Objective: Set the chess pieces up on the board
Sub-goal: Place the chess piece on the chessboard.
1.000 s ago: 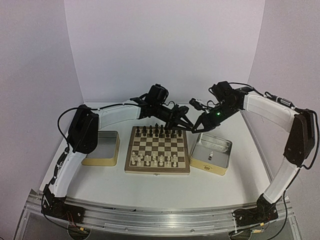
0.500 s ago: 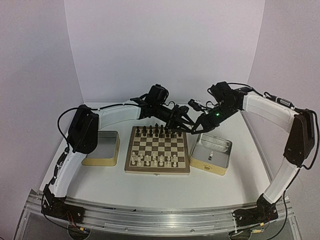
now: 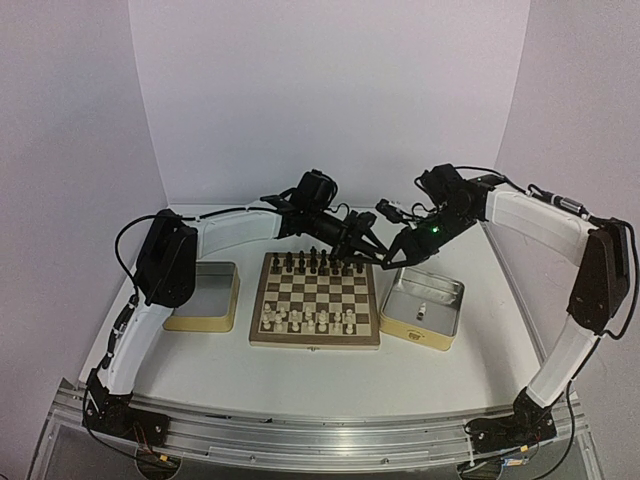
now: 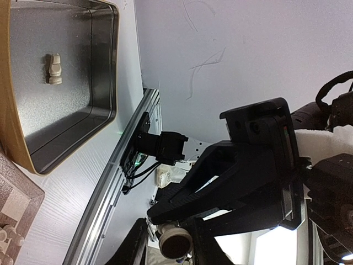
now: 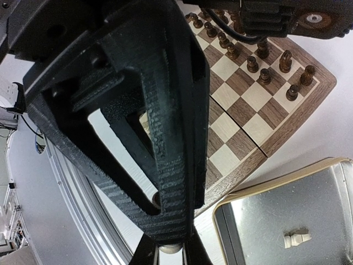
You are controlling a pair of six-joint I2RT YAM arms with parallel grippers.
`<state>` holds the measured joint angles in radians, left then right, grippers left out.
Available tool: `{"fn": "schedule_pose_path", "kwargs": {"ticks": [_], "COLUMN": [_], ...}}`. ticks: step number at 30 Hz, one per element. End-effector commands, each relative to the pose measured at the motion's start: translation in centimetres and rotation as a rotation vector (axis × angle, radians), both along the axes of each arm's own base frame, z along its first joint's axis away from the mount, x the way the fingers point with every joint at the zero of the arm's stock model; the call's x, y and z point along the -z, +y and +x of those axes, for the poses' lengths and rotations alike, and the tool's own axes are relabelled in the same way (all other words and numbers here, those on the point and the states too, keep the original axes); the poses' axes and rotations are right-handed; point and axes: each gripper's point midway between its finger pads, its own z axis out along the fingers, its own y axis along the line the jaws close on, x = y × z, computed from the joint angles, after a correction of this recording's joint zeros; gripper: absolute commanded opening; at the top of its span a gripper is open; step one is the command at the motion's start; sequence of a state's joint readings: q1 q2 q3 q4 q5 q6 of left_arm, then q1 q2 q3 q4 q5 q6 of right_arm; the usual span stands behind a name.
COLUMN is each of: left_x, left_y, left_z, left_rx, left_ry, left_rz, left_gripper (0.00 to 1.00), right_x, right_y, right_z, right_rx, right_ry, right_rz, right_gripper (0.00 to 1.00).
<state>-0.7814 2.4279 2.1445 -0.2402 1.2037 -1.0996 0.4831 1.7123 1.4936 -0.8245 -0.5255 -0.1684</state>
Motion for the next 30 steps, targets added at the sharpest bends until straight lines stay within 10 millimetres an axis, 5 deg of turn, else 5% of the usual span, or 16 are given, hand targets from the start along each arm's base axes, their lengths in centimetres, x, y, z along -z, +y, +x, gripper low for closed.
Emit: {"fn": "schedule_pose_path", "kwargs": {"ticks": [1, 11, 30], "left_x": [-3.6, -3.9, -2.6], "left_y": [0.4, 0.7, 1.4], "left_z": [0.5, 0.8, 0.4], "left_rx": [-0.022, -0.030, -0.017], "left_ry": [-0.077, -0.120, -0.159], "left_rz": [-0.051, -0.036, 0.036], "left_gripper": [0.27, 0.20, 0.36], "right_x": [-1.8, -1.8, -1.6], "right_y": [0.3, 0.3, 0.9], "right_z": [-0.8, -0.6, -1.5], "right_rx": [-0.024, -0.015, -0.064], "right_ry": [-0.031, -0.020, 0.017], "right_rz": [0.040, 0.035, -0.012], "right_gripper": [0.00, 0.00, 0.00]}}
